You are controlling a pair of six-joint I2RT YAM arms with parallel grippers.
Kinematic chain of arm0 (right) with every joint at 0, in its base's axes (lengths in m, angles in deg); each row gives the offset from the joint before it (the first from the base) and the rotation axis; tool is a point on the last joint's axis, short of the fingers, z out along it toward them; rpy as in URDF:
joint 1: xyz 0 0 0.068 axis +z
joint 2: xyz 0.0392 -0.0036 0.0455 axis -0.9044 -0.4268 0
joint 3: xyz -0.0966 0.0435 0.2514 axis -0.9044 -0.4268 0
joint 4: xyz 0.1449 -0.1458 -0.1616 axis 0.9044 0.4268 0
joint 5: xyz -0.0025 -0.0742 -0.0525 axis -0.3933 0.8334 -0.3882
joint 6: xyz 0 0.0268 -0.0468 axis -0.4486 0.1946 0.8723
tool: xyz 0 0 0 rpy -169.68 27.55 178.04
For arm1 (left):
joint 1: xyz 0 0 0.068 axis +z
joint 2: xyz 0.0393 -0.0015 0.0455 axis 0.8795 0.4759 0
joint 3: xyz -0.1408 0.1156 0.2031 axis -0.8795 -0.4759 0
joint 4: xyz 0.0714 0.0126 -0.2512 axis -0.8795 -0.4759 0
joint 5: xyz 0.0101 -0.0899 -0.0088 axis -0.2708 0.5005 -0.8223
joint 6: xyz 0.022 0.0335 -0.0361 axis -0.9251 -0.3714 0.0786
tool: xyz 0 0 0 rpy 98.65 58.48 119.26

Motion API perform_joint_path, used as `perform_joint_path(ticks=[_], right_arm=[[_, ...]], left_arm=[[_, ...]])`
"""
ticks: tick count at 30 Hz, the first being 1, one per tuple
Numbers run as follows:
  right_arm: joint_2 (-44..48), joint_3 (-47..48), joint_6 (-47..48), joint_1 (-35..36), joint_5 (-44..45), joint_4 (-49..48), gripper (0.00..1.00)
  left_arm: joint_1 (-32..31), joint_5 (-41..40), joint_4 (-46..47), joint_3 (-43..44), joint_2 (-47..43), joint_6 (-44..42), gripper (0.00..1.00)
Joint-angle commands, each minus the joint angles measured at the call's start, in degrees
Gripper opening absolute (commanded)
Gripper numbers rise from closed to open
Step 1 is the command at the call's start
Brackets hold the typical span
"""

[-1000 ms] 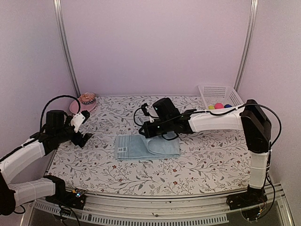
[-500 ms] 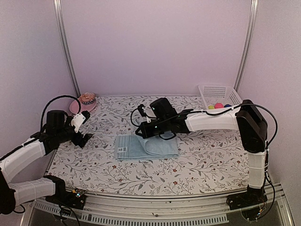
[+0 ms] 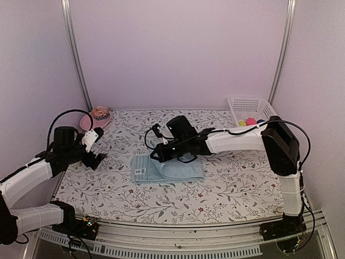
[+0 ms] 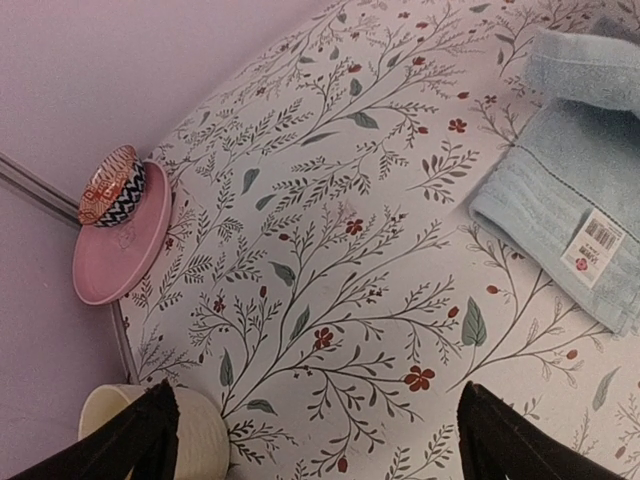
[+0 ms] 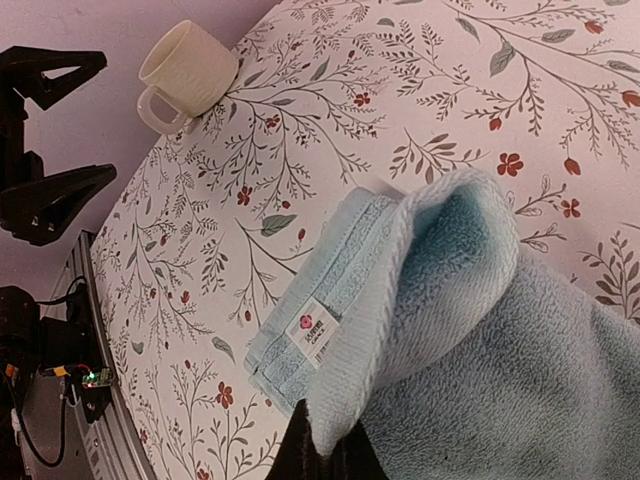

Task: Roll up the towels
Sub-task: Fold the towel at the center of the board.

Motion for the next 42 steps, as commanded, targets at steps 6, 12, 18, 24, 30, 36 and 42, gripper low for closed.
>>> perform_joint_path(ticks=[6, 12, 18, 24, 30, 36, 42], right_arm=[[-6.0, 6.0, -0.8, 1.6, -1.5, -2.9, 0.03], [-9.7, 8.3, -1.5, 2.4, -3.3, -5.5, 0.56], [-8.6, 6.4, -1.8, 2.7, -8.5, -11.3, 0.59], [1.8, -3.8, -0.6, 1.2, -1.3, -11.2, 0.58], [13.7, -17.4, 1.4, -0.3, 9.0, -8.4, 0.58], [20.8, -27.0, 0.4, -1.2, 17.6, -6.1, 0.57], [21.4, -30.3, 0.2, -1.2, 19.2, -5.4, 0.55]], left_arm=[[0.7, 0.5, 0.9, -0.8, 0.4, 0.6, 0.97], [0.7, 0.8, 0.9, -1.0, 0.6, 0.6, 0.97], [0.7, 1.5, 0.8, -0.6, 1.1, 0.5, 0.97], [0.2, 9.1, -1.1, 4.1, 4.5, 0.5, 0.97], [-4.0, 16.4, -4.6, 13.1, 16.0, 3.3, 0.97], [-6.6, 23.1, -6.7, 22.3, 30.7, 7.8, 0.97], [-8.6, 23.9, -7.6, 29.4, 42.4, 9.2, 0.95]])
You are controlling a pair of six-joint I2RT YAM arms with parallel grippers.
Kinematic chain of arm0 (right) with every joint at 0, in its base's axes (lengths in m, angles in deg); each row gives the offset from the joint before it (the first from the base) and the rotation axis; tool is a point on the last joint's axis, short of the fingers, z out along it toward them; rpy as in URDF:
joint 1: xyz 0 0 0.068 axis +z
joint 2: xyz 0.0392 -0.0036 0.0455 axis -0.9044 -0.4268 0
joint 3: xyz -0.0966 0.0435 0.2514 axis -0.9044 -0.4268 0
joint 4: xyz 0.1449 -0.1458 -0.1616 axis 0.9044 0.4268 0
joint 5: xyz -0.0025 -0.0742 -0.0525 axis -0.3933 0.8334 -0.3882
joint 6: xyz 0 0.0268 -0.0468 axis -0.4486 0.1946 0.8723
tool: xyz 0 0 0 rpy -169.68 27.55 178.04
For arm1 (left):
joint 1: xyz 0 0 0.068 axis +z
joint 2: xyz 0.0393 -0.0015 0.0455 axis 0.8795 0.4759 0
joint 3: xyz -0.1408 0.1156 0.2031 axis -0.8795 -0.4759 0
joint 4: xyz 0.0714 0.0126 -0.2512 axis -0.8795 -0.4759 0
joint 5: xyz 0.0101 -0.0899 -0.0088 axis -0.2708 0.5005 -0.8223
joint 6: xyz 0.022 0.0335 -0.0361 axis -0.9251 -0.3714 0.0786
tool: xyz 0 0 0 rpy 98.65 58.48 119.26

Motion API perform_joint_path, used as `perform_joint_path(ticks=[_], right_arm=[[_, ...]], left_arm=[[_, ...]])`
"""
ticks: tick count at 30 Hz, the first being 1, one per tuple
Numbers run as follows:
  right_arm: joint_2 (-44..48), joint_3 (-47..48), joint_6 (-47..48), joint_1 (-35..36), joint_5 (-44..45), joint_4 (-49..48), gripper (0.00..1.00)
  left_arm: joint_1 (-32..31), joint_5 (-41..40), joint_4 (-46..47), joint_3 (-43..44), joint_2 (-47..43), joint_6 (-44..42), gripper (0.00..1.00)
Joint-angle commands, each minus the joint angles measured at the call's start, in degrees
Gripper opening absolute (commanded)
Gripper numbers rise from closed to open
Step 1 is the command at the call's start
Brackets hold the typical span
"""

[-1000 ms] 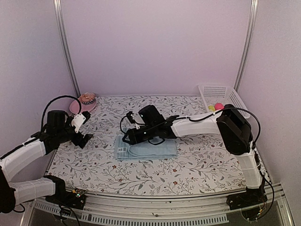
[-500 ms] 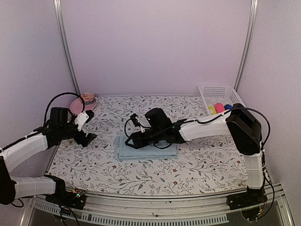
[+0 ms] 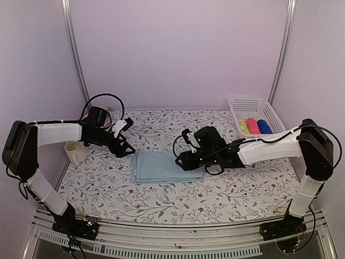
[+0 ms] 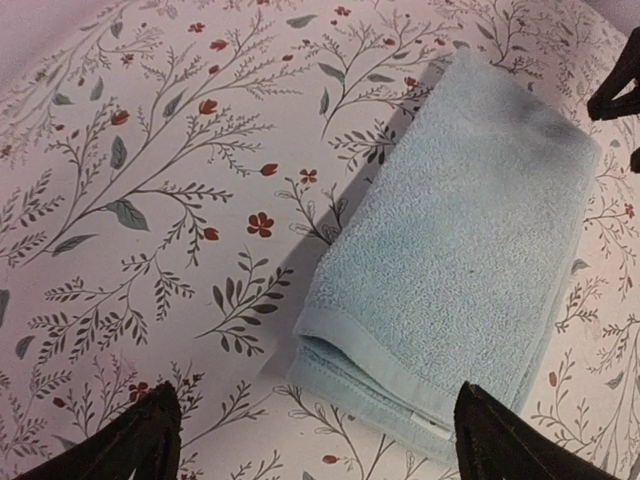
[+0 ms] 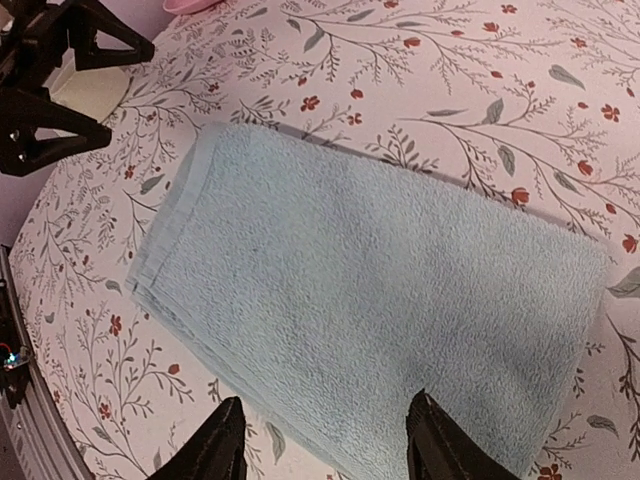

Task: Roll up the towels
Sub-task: Fold the towel at the center of the board, then adjust the towel at the center of the board.

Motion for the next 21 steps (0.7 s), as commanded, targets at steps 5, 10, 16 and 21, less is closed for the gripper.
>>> perform_joint_path(ticks=[5, 10, 16, 21], right_arm=[[0.2, -2.0, -0.3, -0.1, 3.2, 1.8, 0.54], [0.1, -2.9, -0.4, -0.1, 3.5, 1.8, 0.54], [-0.1, -3.6, -0.3, -0.1, 3.7, 1.6, 0.53], [-0.2, -3.8, -0.1, -0.1, 3.9, 1.5, 0.53]], left_arm=[[-2.0, 4.1, -4.2, 9.2, 12.7, 3.0, 0.95], [-2.0, 7.0, -6.7, 13.0, 17.5, 3.7, 0.87], [-2.0, 6.1, -6.9, 13.6, 20.1, 4.8, 0.68], [-1.9, 7.7, -7.7, 14.6, 21.7, 5.1, 0.61]])
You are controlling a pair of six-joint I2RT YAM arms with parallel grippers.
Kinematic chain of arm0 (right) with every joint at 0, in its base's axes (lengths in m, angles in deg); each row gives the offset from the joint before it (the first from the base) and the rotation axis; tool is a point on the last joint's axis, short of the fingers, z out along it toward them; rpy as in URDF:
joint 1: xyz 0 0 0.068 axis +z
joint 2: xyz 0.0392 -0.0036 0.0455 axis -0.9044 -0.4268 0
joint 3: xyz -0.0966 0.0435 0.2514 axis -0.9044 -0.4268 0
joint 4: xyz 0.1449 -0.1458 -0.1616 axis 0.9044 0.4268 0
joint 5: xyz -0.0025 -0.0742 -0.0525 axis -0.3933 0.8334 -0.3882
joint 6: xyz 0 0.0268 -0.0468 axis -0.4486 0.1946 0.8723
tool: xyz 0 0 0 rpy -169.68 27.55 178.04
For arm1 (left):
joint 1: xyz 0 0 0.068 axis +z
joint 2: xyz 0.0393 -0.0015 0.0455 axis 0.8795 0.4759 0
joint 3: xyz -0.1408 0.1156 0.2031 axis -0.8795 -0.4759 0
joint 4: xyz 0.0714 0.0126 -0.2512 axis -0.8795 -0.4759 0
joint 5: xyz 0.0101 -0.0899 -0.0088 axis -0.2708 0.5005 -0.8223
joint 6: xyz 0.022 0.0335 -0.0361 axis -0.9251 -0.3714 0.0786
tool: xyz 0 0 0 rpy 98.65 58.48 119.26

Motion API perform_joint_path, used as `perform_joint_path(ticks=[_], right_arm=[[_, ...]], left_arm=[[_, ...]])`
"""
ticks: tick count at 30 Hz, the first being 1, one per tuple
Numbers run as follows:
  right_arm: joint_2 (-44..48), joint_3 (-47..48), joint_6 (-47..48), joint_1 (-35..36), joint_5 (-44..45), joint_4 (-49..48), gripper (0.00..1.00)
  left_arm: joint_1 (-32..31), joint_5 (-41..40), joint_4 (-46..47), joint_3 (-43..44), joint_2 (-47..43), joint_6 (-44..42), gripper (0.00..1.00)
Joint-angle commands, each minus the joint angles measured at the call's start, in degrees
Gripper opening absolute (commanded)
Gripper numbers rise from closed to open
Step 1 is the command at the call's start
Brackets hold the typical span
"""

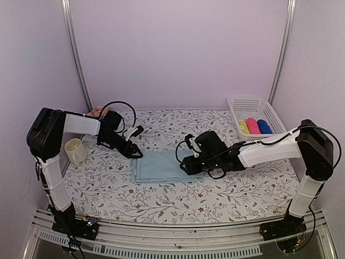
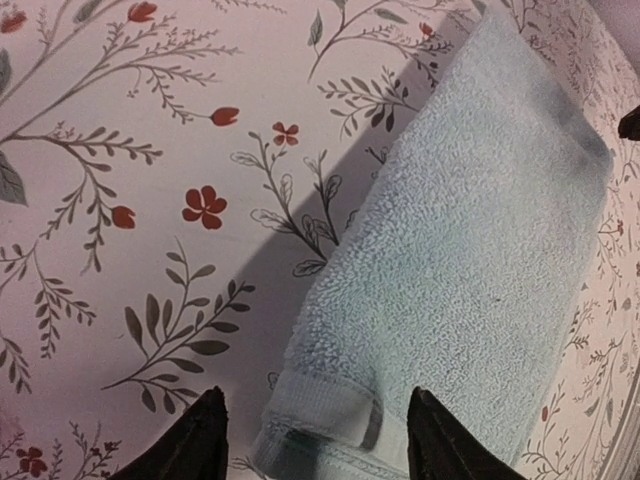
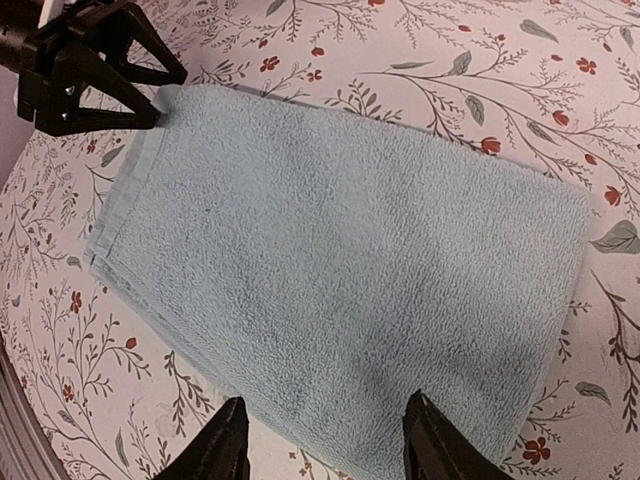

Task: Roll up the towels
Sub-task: Adjust the towel at the center of the board.

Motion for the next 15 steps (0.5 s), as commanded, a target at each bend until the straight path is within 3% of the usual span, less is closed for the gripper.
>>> perform_joint_path(ticks=[1, 8, 15], right_arm=[[-0.2, -1.0, -0.1, -0.1, 1.0, -0.4, 0.53], [-0.6, -1.2, 0.0, -0.1, 1.2, -0.3, 0.52], [-0.6, -0.9, 0.4, -0.1, 2.8, 0.5, 0.53]], left_arm=[[-0.5, 2.2, -1.2, 2.1, 1.6, 0.6, 0.58], [-0.5, 1.9, -1.7, 2.7, 1.7, 1.0, 0.26], [-0.3, -0.4, -4.0, 2.7, 1.7, 0.9, 0.10]])
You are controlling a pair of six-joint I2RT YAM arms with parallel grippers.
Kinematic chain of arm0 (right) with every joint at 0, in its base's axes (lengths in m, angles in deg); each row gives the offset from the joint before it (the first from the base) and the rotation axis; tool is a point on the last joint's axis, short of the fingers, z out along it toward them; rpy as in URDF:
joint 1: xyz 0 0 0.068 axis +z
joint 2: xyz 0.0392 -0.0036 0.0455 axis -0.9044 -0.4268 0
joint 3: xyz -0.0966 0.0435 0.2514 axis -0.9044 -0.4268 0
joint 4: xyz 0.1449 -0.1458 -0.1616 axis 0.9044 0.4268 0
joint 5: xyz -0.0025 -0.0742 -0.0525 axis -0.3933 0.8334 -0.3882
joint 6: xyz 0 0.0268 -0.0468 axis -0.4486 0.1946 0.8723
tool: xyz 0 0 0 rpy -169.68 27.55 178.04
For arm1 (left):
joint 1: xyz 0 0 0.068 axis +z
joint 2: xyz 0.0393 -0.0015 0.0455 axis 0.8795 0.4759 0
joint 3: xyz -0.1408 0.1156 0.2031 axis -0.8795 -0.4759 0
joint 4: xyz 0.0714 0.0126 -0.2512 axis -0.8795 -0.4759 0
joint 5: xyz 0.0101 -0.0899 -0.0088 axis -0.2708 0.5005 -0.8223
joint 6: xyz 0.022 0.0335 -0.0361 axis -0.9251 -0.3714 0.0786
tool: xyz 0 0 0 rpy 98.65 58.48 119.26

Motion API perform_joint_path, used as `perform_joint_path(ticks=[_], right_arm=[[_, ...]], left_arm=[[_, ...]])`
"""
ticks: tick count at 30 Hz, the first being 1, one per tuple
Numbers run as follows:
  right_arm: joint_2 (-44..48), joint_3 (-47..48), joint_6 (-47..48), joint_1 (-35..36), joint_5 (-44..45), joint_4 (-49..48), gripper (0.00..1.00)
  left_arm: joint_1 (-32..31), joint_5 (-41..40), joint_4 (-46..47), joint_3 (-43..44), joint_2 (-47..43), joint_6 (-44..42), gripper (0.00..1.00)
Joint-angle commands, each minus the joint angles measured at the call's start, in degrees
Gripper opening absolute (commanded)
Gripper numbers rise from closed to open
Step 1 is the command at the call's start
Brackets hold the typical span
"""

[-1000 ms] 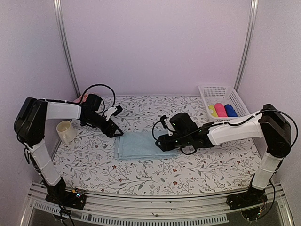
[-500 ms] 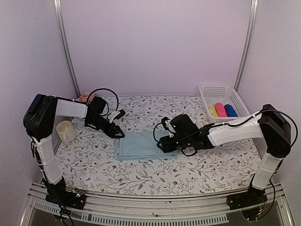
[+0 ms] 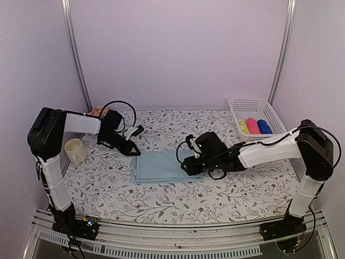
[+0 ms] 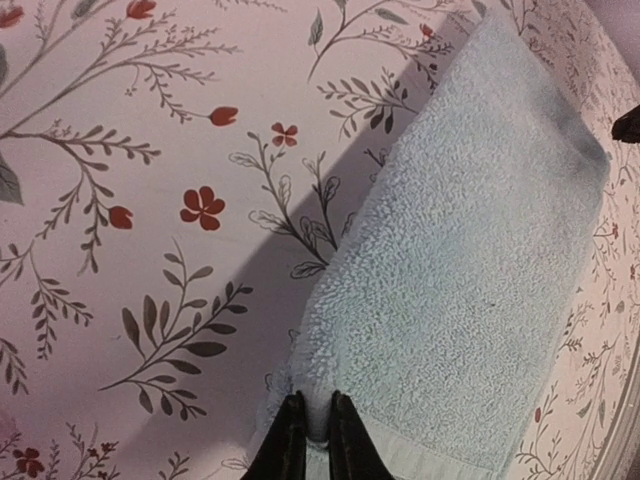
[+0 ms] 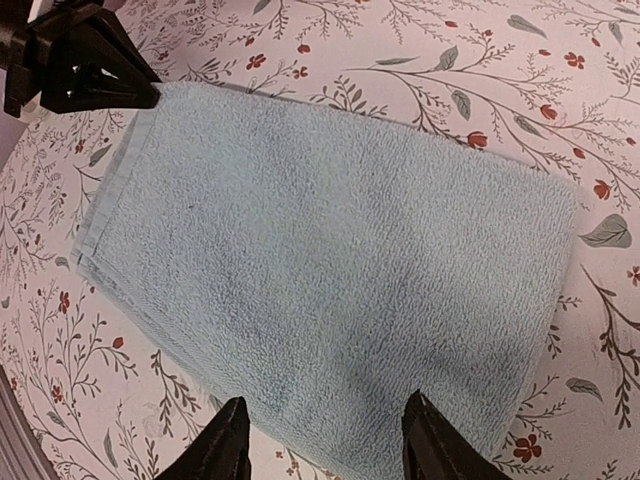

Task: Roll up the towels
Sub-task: Adjust the towel at the center of the board.

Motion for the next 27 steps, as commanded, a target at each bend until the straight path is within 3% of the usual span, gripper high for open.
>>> perform_joint_path(ticks=[1, 8, 12, 18, 22, 24, 27], right_arm=[[-0.5, -0.4, 0.3, -0.1, 1.9, 0.6, 0.53], [-1.3, 0.3, 0.3, -0.4, 3.3, 2.1, 0.52], [-2.6, 1.7, 0.2, -0.7, 3.1, 2.9, 0.53], [-3.6, 3.6, 0.4, -1.3, 0.9, 2.7, 0.50], [-2.5, 2.5, -0.9, -3.1, -2.4, 0.4, 0.45], [-1.8, 1.0, -1.9, -4.4, -5.2, -1.9, 0.43], [-1.1, -1.3, -3.0, -6.3, -9.4, -4.5, 0.41]], left_arm=[[-0.4, -1.7, -2.7, 1.2, 0.8, -0.2, 0.07], [-0.4, -7.3, -3.5, 2.2, 0.8, -0.3, 0.06], [-1.0, -11.1, -3.4, 2.5, 3.0, -0.8, 0.14], [-1.4, -11.2, -4.1, 3.4, 2.0, -1.4, 0.51], [-1.5, -10.4, -3.7, 4.1, -4.7, -1.8, 0.76], [-1.6, -9.6, -3.1, 3.7, -7.6, -2.2, 0.82], [-2.2, -6.9, -2.3, 1.2, -11.2, -3.3, 0.80]])
